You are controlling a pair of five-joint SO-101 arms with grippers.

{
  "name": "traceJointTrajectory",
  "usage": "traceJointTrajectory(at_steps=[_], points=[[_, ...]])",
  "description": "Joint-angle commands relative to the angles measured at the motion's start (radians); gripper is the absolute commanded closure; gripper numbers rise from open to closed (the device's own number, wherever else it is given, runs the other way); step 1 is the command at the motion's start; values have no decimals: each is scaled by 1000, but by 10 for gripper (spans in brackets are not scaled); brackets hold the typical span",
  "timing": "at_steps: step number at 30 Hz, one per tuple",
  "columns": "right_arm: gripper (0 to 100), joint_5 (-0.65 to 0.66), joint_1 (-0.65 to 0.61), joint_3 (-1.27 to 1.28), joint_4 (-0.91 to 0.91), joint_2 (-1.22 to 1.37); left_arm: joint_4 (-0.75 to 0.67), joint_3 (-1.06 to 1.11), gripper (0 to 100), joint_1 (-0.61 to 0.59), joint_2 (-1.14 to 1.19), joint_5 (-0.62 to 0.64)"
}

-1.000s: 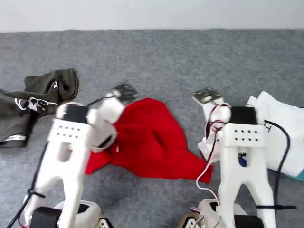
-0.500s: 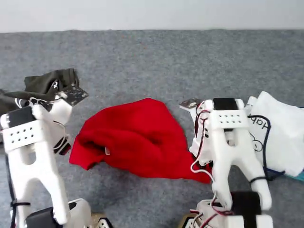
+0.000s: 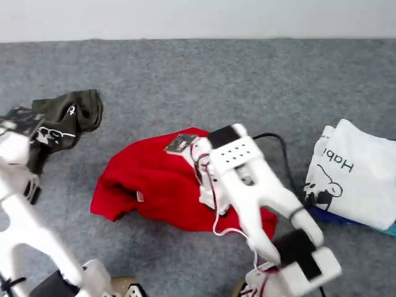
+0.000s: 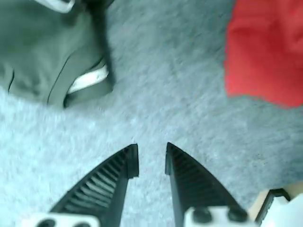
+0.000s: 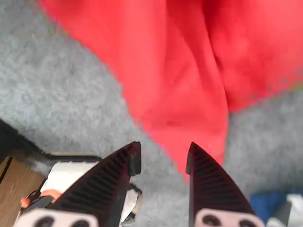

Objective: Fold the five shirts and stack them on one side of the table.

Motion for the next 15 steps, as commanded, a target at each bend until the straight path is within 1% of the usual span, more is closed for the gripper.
traceJointTrajectory(at_steps=[1,3,6,10,15], points=[[838,-11,-18,-68,-84,110,3,-44,896,-68,-29,-9],[870,-6,-12,-94,-124,185,3,-44,896,-91,-29,-11],[986,-3,31,-157,-165,302,-11,-44,896,-118,-29,-11],[990,3,140,-295,-162,415,-55,-44,896,-155,-29,-11],[989,140,280,-511,-163,469,-68,-44,896,-163,-29,-11]])
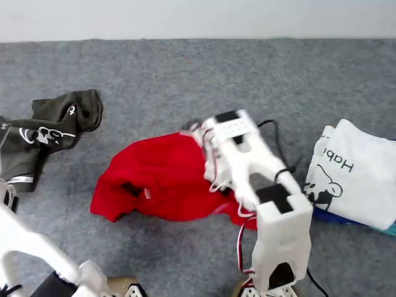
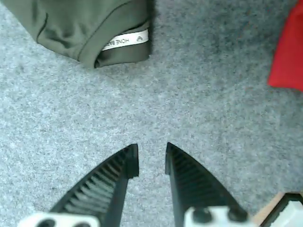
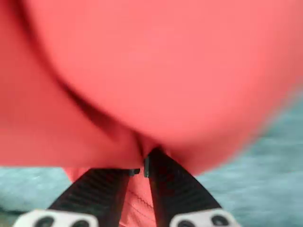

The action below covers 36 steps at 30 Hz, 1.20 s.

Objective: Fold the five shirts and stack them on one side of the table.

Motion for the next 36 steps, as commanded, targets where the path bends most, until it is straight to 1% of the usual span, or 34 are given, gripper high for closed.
traceJointTrajectory(at_steps=[1,5,10,12,13,17,25,29,31,34,36], points=[[989,81,105,-199,-10,5,-21,-44,896,-6,-29,-8],[989,110,171,-381,21,35,-21,-44,896,-2,-29,-8],[989,118,174,-542,220,36,-21,-44,896,-2,-29,-8],[987,118,151,-578,311,33,-21,-44,896,-2,-29,-8],[987,115,142,-580,321,25,-21,-44,896,-2,-29,-6],[984,92,99,-534,318,-71,-21,-44,896,-2,-28,-6],[983,87,-1,-213,317,-352,-20,-41,896,-2,-28,-6],[977,87,-31,-173,312,-395,-20,-39,896,-2,-28,-5],[926,87,-31,-175,311,-383,-20,-39,896,-2,-28,-5],[807,66,-22,-175,317,-406,-20,-39,896,-2,-28,-5],[775,37,-7,-173,317,-464,-20,-39,896,-2,-28,-5]])
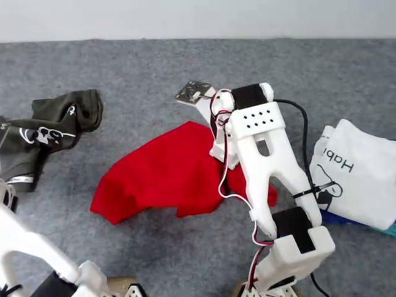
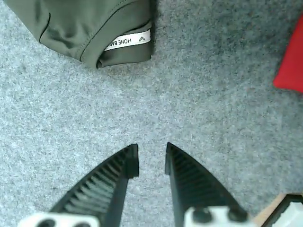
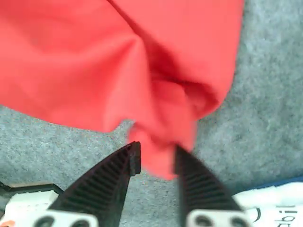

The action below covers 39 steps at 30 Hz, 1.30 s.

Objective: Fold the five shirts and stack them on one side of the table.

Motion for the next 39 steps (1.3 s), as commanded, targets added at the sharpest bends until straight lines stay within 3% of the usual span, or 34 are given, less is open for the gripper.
traceJointTrajectory(at_steps=[1,7,12,16,20,23,28,35,39], points=[[767,-34,24,-2,45,-142,-18,-39,896,2,-28,-5],[796,-38,39,8,45,-268,-18,-41,896,2,-28,-5],[996,-40,-133,75,39,-194,-18,-38,896,14,-28,-5],[968,-41,-252,89,-8,-10,-14,-38,896,32,-28,-3],[968,-35,-272,46,-196,214,-14,-38,896,44,-28,-2],[968,-34,-275,-114,-286,378,-14,-39,896,43,-28,-2],[968,-32,-274,-500,-288,622,-12,-39,896,38,-29,-2],[961,-38,-291,-1013,27,826,-12,-39,896,40,-29,-2],[961,-81,-268,-1049,47,805,-12,-39,896,44,-29,-2]])
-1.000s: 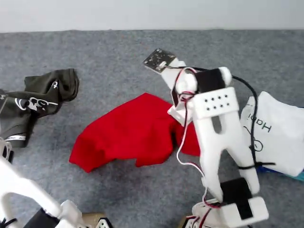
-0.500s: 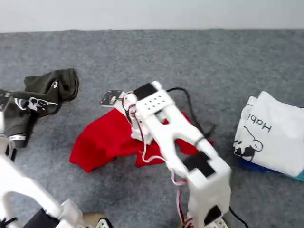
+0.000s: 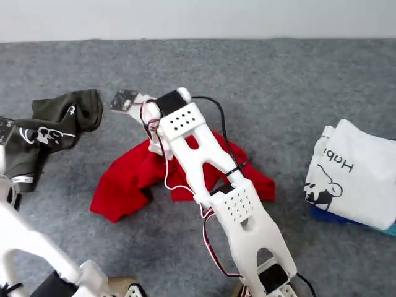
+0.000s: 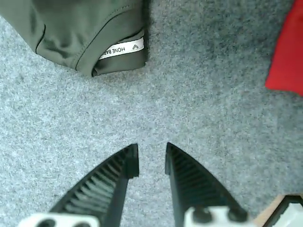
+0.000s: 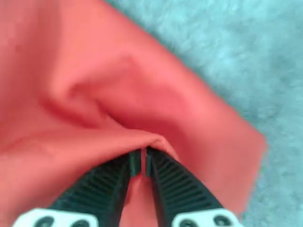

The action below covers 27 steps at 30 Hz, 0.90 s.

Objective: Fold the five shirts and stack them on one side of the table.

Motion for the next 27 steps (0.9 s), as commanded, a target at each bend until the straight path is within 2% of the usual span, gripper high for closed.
traceJointTrajectory(at_steps=[1,9,15,21,27], points=[[961,-35,19,-61,47,-65,-14,-39,896,9,-29,-2],[961,-52,19,379,47,-426,-14,-39,896,9,-29,-2],[953,-227,5,635,44,-650,-17,-38,896,9,-28,-2],[775,-457,-113,776,41,-682,-17,-38,896,9,-28,-2],[749,-543,-228,784,39,-582,-17,-38,896,3,-28,-2]])
